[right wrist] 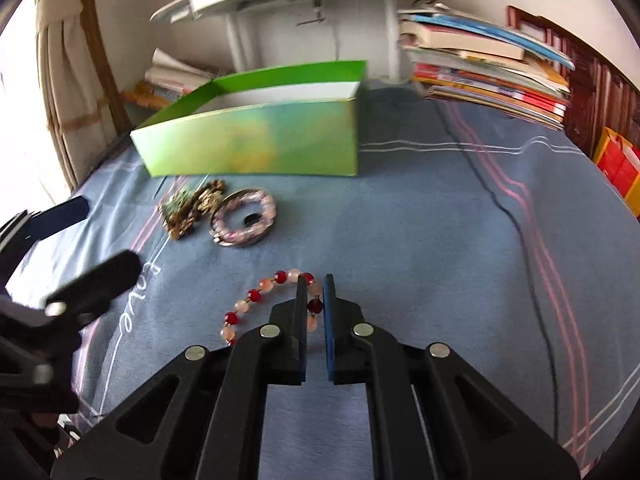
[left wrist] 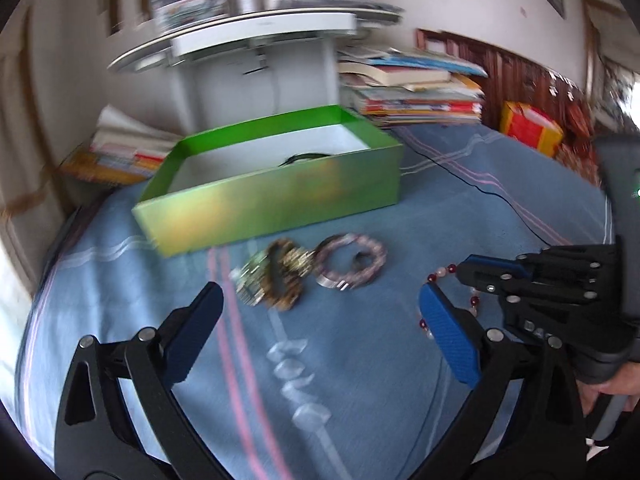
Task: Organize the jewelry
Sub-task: 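Grasp the pink bead bracelet with the left tool while the right grasps the red-white bead bracelet, then lift both bead bracelets and carry them toward the green box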
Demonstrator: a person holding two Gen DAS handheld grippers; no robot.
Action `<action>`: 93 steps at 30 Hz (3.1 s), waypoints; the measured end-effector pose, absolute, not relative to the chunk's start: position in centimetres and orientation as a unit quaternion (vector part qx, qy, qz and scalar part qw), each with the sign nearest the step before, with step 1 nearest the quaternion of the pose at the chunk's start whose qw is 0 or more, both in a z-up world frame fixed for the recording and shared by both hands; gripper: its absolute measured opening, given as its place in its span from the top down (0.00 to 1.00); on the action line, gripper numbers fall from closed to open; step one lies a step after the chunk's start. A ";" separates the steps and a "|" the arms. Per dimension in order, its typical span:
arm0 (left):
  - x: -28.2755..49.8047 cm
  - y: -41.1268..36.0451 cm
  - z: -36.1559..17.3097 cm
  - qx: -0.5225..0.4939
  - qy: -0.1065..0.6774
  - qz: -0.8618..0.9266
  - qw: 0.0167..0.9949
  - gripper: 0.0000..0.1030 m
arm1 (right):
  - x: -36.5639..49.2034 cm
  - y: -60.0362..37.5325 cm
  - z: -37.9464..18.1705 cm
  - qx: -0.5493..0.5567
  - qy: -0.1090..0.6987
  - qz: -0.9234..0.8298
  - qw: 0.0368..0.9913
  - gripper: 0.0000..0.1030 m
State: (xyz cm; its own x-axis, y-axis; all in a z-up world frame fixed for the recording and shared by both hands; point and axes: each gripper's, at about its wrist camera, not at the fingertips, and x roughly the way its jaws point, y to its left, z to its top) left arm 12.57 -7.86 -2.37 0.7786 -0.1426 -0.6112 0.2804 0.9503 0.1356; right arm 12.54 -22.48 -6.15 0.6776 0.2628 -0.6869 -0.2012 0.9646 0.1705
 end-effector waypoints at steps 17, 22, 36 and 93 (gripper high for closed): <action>18.6 -13.8 -5.8 0.147 0.392 -0.120 0.900 0.88 | 12.9 -24.7 -7.6 0.084 0.386 0.174 0.902 0.92; 18.5 -13.6 -5.6 0.147 0.394 -0.118 0.900 0.89 | 13.0 -24.9 -7.7 0.091 0.387 0.188 0.898 0.92; 16.3 -9.7 -1.8 0.054 0.331 -0.119 0.935 0.93 | 13.0 -24.9 -7.6 0.091 0.386 0.191 0.898 0.92; 4.6 2.0 2.2 -0.023 0.282 -0.079 0.956 0.93 | 5.9 -20.7 1.7 0.029 0.259 0.200 0.945 0.92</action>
